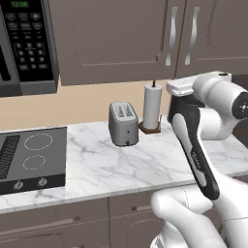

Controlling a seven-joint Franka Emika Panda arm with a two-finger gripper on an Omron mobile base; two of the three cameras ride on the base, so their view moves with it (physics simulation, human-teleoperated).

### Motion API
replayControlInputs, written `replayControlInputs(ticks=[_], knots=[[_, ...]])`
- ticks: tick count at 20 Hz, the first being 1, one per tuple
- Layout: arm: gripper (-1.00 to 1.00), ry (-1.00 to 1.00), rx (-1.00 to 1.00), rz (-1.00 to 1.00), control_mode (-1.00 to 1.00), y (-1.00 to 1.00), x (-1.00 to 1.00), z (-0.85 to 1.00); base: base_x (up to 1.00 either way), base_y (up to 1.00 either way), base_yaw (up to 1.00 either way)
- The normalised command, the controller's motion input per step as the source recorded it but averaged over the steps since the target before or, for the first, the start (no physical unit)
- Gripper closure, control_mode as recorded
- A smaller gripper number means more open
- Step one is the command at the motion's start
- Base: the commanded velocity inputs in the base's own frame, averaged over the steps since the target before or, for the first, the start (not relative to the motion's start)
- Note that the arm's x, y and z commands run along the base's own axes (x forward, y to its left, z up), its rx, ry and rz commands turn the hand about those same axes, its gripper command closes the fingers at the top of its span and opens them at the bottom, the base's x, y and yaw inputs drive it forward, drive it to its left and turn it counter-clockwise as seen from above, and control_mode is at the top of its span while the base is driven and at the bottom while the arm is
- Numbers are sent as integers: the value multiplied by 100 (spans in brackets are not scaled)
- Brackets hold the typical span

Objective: The dining table condiment station is running low on syrup bottle. Refill the condiment station by opening the cabinet and taking the syrup bottle from the cabinet and placing it on the dining table.

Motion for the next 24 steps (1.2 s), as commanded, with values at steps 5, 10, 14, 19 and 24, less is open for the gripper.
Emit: replayControlInputs(ticks=[5,10,14,19,24], knots=[[-100,-18,1,0,-100,2,63,34,0,0,0],[-100,-7,0,0,-100,0,36,34,0,0,0],[-100,-1,4,0,-100,0,14,28,0,0,0],[-100,1,10,0,-100,0,18,39,0,0,0],[-100,3,15,0,-100,-5,18,34,0,0,0]])
